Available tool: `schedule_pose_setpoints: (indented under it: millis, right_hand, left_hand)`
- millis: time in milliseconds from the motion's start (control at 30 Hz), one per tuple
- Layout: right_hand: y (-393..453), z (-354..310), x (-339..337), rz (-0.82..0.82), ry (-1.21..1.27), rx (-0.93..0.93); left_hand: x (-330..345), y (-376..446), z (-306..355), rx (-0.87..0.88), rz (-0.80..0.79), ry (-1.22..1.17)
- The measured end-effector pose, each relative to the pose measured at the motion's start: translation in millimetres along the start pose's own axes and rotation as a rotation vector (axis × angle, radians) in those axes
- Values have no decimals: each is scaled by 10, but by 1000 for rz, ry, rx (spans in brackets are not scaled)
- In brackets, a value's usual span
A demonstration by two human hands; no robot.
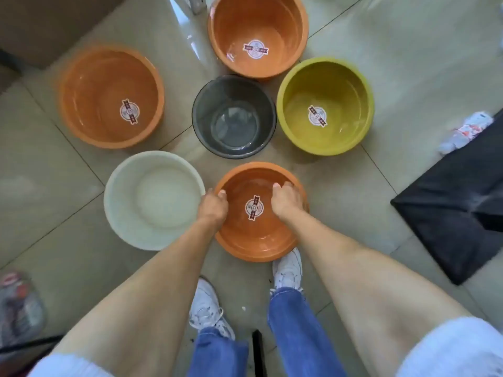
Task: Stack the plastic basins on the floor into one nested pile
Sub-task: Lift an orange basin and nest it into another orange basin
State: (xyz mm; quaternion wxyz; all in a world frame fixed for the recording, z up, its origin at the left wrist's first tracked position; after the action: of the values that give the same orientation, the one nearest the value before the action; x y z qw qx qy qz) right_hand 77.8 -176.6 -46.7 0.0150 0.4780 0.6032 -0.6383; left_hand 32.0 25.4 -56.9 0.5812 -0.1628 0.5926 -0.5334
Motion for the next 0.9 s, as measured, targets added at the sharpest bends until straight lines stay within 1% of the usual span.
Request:
schedule_pose_setpoints:
  millis: [67, 133, 200, 267, 400, 467, 600, 667, 767, 900]
  right_hand:
    - [192, 239, -11, 76, 71, 123]
    - [378, 513, -26, 157, 134, 222]
    - [517, 708, 13, 176, 178, 273]
    - [608, 868, 54, 175, 204, 310]
    - [777, 1092, 278, 94, 305, 334]
    - [807, 1125, 367, 74, 379, 331]
    - [845, 1166, 426, 85, 474, 355]
    - [861, 1187, 426, 86, 527, 375]
    - [879, 1206, 385, 89, 559, 374]
    - [777, 1164, 149, 164, 535, 358]
  left_hand:
    - [74, 137, -109, -56, 59, -87]
    - [142, 250, -248, -110, 125, -222]
    - [230, 337, -362, -167, 180, -356]
    - [279, 402, -439, -179, 248, -359]
    - [382, 470, -532, -161, 342, -240]
    - [432, 501, -558, -168, 350, -227]
    - [502, 572, -592, -186, 323, -238]
    - [525, 604, -616, -184, 298, -310]
    - [505, 598, -681, -191, 306, -454]
    - [379, 442, -695, -216, 329, -643]
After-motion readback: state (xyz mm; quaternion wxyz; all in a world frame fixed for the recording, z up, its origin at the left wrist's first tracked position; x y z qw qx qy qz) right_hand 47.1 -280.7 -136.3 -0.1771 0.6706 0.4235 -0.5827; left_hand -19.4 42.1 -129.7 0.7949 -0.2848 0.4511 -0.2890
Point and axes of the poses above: each hand's wrist, its own y-axis towards the middle knuckle, its own x-axis out of the palm, z = x × y, the point moved 7 cm from there along y, towards the middle knuckle, and after that the axes turned 2 degrees about -x, right-handed, at the moved point
